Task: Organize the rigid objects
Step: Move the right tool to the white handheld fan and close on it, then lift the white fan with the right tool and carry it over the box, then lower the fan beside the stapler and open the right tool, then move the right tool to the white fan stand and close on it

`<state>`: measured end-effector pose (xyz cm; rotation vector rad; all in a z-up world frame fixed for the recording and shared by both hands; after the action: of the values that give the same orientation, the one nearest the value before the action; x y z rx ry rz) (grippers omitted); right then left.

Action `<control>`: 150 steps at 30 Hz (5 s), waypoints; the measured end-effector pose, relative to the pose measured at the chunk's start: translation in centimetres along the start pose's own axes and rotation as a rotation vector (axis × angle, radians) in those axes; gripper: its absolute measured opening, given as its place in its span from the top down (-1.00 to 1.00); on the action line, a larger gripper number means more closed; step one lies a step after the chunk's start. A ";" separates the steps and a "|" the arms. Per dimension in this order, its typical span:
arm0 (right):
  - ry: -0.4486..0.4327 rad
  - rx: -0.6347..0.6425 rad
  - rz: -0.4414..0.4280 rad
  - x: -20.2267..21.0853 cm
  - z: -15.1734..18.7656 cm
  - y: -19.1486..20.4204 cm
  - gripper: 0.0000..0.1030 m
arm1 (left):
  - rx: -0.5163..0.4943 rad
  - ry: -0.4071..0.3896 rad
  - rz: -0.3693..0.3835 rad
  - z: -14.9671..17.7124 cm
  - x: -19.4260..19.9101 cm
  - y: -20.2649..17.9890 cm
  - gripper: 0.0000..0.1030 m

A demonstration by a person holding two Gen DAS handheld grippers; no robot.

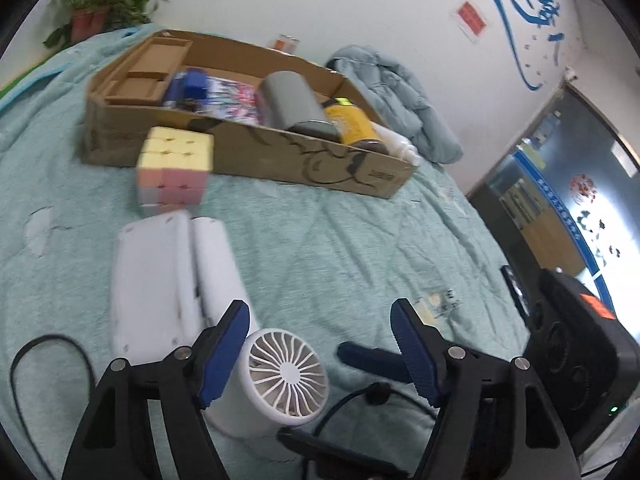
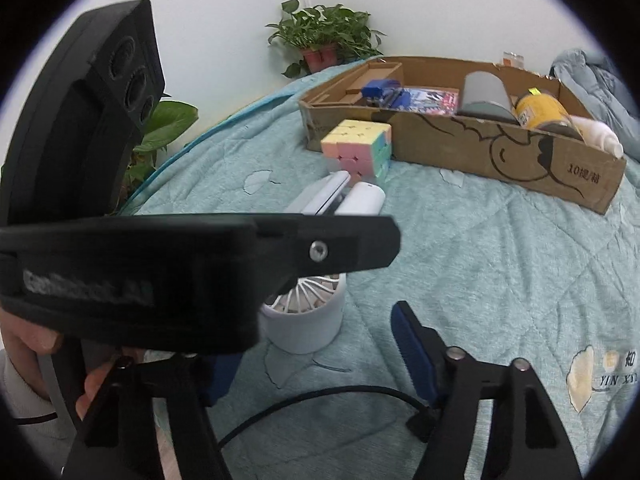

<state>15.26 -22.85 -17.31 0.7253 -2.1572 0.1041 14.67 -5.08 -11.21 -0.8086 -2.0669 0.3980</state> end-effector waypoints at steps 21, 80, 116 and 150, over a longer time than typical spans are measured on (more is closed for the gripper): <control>-0.025 -0.010 0.057 0.7 0.9 -1.9 -0.22 | 0.135 0.134 0.020 -1.4 -4.2 2.1 -0.41; -0.259 0.012 0.212 -1.9 -20.4 -6.5 -0.13 | 0.010 0.040 -0.051 -29.0 -4.7 5.9 0.38; -0.148 -0.111 0.221 -3.6 -15.7 -9.6 -0.77 | -0.213 -0.228 -0.371 -24.6 1.4 7.7 -0.98; 0.078 -0.078 -0.118 -4.8 -3.4 -0.3 -1.00 | 0.113 0.043 -0.231 -2.1 -1.3 10.5 -0.96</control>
<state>20.08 -19.85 -18.74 0.7890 -2.0285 -0.0133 21.11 1.79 -16.41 -0.4999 -2.0494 0.3621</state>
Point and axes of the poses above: each gripper's, at about its wrist camera, not at the fingertips, and x roughly against the way its jaws point, y to its left, z to its underside, the point moved 10 cm from there along -x, roughly the way its jaws point, and after that the axes turned 7 degrees about z, right-handed, at the moved point
